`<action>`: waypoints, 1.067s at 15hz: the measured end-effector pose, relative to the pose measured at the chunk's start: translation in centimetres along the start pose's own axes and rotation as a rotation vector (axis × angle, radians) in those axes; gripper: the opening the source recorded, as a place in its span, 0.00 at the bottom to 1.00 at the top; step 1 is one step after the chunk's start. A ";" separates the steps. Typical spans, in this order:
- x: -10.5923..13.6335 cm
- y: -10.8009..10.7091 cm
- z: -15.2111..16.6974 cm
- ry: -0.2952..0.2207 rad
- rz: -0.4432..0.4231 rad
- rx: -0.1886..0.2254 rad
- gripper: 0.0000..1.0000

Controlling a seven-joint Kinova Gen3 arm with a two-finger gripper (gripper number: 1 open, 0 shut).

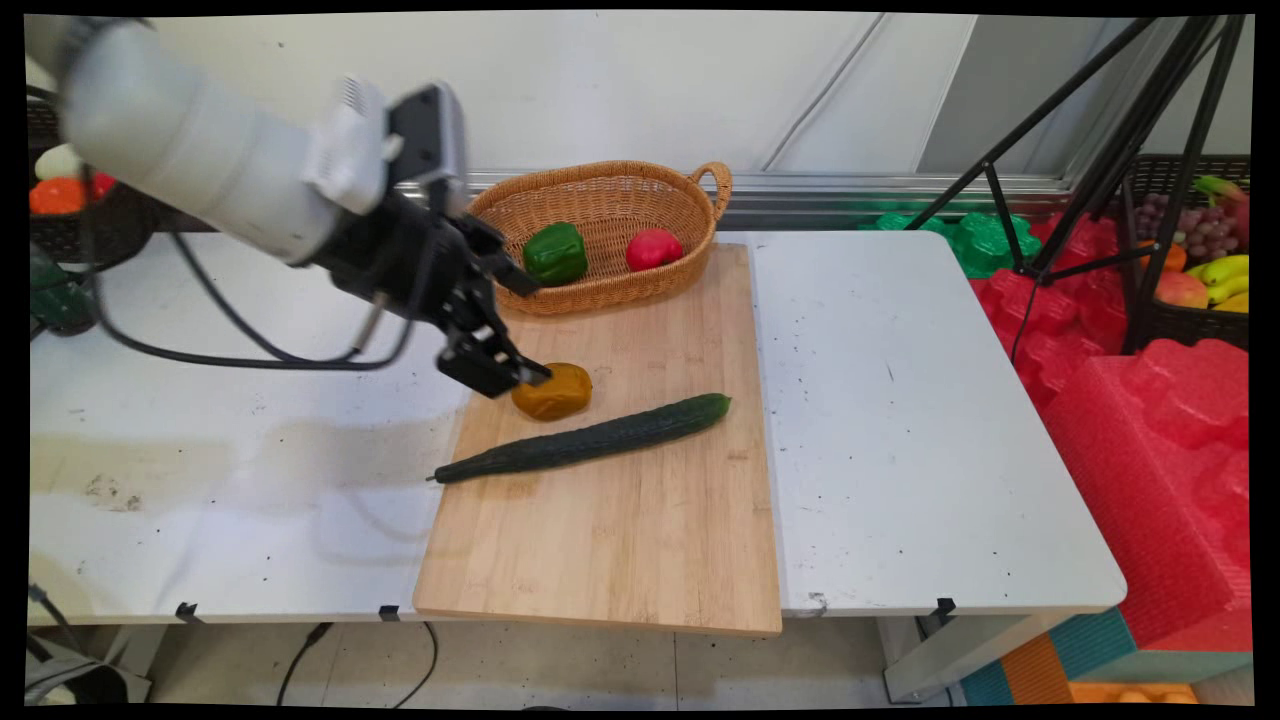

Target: Pick up the cucumber from the cutting board

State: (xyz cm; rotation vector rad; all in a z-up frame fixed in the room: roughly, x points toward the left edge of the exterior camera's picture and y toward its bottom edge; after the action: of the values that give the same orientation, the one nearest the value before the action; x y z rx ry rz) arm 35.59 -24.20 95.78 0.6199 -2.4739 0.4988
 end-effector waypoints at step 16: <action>4.5 0.7 14.2 -0.193 -0.048 -0.031 1.00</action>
State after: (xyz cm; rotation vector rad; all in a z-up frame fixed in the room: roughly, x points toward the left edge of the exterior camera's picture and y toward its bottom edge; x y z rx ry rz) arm 26.07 -31.68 87.05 0.7436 -2.6351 0.3979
